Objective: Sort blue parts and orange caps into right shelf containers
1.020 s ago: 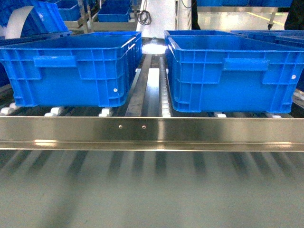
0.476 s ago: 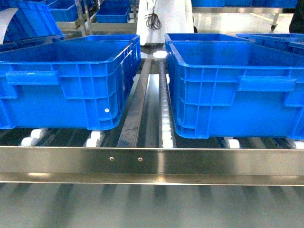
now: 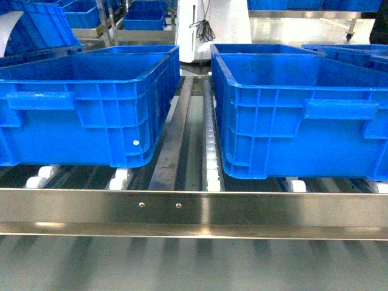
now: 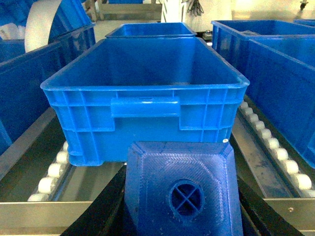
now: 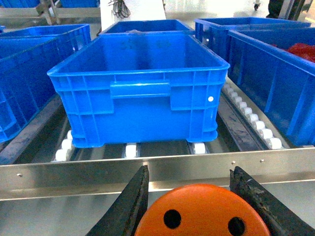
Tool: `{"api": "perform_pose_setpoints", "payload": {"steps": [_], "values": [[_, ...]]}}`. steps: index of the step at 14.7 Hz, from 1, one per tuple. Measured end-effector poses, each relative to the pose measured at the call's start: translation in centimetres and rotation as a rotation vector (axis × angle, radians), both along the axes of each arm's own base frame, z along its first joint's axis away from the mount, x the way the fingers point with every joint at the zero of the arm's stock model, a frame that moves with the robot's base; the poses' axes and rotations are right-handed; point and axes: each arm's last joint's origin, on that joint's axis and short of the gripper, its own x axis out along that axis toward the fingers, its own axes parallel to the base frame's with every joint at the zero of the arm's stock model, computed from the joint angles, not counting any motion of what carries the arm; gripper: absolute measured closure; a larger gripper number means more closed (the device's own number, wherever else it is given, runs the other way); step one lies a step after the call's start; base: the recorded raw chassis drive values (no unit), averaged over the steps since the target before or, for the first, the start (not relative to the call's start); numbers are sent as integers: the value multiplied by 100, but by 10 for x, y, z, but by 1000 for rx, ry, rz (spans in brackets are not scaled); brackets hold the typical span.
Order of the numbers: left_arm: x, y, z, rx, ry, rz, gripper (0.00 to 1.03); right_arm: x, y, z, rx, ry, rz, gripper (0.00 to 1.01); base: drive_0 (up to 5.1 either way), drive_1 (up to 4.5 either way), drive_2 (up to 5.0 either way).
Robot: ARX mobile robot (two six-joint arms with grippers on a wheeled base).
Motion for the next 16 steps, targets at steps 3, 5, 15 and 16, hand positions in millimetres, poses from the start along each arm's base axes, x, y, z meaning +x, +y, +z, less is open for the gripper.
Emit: {"api": "perform_pose_setpoints", "payload": {"steps": [3,5,15,16], "values": [[0,0,-1,0,5,-1,59,0,0,0,-1,4,0,59,-7,105,-120],[0,0,0,0,1,0,59,0,0,0,-1,2,0,59,0,0,0],[0,0,0,0,2,0,59,0,0,0,-1,2,0,59,0,0,0],[0,0,0,0,2,0,59,0,0,0,-1,2,0,59,0,0,0]]}}
